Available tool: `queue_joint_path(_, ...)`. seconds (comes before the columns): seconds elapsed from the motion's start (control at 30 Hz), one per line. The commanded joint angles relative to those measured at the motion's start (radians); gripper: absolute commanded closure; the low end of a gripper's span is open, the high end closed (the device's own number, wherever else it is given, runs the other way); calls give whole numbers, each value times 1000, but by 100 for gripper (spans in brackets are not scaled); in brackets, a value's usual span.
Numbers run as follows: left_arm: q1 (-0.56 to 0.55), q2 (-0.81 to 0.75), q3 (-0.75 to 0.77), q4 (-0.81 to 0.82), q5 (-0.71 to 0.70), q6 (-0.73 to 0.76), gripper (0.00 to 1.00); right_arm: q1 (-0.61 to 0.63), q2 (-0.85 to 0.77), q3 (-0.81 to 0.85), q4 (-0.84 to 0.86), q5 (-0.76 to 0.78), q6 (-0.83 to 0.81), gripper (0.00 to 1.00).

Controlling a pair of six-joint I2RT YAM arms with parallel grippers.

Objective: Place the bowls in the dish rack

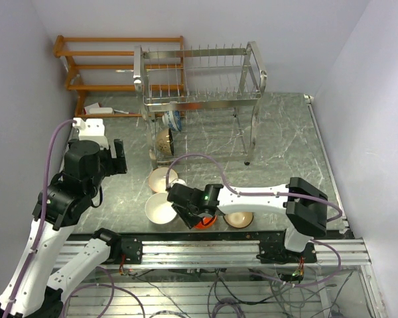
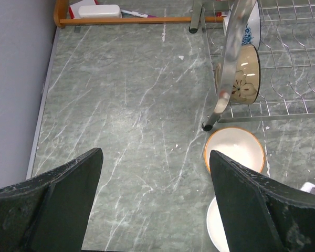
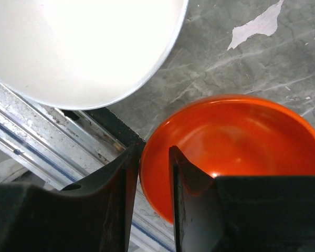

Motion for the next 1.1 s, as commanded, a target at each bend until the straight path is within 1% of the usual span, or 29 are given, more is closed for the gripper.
queue_joint_path(0.0,7,-15,20,-26,-13,9,7,2,38,-21,42,-2,2,71)
queue_joint_path(0.07,7,-18,16,-29,-17,9,7,3,55,-12,39,-1,-3,72)
queue_joint_path(0.2,7,-26,8,-32,-24,10,7,2,71,15,12,14,-13,81)
queue_joint_path(0.23,7,-28,7,-33,-24,9,7,1,66,28,3,17,-16,83)
queue_joint_path(0.33,7,-29,7,-38,-27,7,7,-12,37,74,-28,19,-17,92)
queue_joint_path(0.4,7,-33,7,-39,-31,7,7,-36,11,100,-47,-6,-13,94)
queue_joint_path(0.47,7,-35,6,-37,-34,7,7,-72,-21,115,-52,-59,-8,100)
queue_joint_path(0.73,7,-41,7,-35,-58,-11,7,-286,-135,105,-22,-263,-4,100)
queue_joint_path(0.9,7,-38,15,-26,-76,-26,7,-425,-171,73,128,-522,41,100)
queue_joint_path(1.07,7,-21,44,-22,-85,-34,7,-529,-141,32,360,-716,143,100)
